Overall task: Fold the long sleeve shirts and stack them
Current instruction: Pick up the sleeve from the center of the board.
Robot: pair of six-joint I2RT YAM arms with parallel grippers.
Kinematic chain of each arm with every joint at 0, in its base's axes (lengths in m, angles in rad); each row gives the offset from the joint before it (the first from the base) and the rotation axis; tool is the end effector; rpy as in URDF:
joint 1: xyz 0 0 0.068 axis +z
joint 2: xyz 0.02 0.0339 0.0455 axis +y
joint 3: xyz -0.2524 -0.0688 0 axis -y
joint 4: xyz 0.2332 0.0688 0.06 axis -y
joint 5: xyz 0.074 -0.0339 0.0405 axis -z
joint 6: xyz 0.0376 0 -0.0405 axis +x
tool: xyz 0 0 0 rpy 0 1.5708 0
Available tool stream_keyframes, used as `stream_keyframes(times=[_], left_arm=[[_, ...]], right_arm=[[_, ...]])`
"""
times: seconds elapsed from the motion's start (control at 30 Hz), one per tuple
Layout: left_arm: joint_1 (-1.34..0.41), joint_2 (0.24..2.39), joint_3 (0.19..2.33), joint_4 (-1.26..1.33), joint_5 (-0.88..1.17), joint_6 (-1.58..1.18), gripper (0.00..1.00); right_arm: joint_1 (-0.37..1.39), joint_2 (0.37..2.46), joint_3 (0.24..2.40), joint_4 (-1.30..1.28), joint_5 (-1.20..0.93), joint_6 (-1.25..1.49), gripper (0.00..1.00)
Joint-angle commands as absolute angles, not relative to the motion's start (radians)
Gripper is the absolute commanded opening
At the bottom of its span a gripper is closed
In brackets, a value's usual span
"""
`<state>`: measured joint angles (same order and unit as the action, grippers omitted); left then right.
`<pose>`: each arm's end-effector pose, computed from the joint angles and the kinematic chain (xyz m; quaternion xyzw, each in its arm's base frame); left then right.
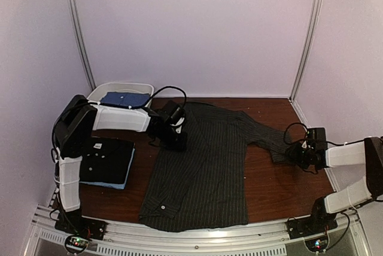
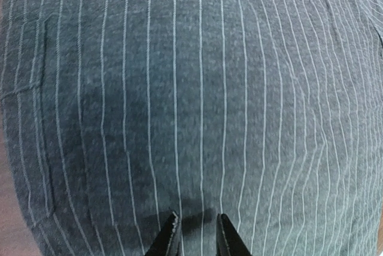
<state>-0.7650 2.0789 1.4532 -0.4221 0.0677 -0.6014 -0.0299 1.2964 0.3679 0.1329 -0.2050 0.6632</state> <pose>0.3031 -0.2945 0.1495 0.0876 0.9615 -0.1885 0.1797 0.2170 0.0012 0.1265 0.2764 0.8793 0.2071 0.3278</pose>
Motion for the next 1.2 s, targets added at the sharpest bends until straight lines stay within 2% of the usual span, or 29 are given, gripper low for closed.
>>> stream_keyframes(times=[0.0, 0.07, 0.27, 0.4, 0.73, 0.97, 1.17], left_arm=[[-0.758, 2.14, 1.523, -0.42, 0.043, -0.614, 0.22], [-0.753, 2.166, 1.541, -0.421, 0.043, -0.62, 0.22], [-0.726, 2.234, 1.607, -0.427, 0.047, -0.629, 0.22], [-0.704, 2.291, 1.675, -0.446, 0.057, -0.629, 0.22], [-0.678, 2.431, 1.879, -0.506, 0.092, -0.617, 0.22], [-0.678, 2.427, 1.946, -0.53, 0.122, -0.606, 0.22], [-0.678, 2.32, 1.901, -0.53, 0.121, -0.591, 0.22]], right_arm=[[-0.036, 1.316, 0.396, 0.138, -0.199, 0.638, 0.48], [-0.035, 1.318, 0.415, 0.13, -0.192, 0.624, 0.42], [-0.035, 1.322, 0.49, 0.084, -0.187, 0.569, 0.11], [-0.035, 1.314, 0.551, 0.039, -0.189, 0.529, 0.01], [0.013, 1.244, 0.657, -0.043, -0.246, 0.459, 0.0], [0.243, 1.248, 0.679, -0.072, -0.17, 0.467, 0.0], [0.499, 1.367, 0.64, 0.066, -0.132, 0.556, 0.08]])
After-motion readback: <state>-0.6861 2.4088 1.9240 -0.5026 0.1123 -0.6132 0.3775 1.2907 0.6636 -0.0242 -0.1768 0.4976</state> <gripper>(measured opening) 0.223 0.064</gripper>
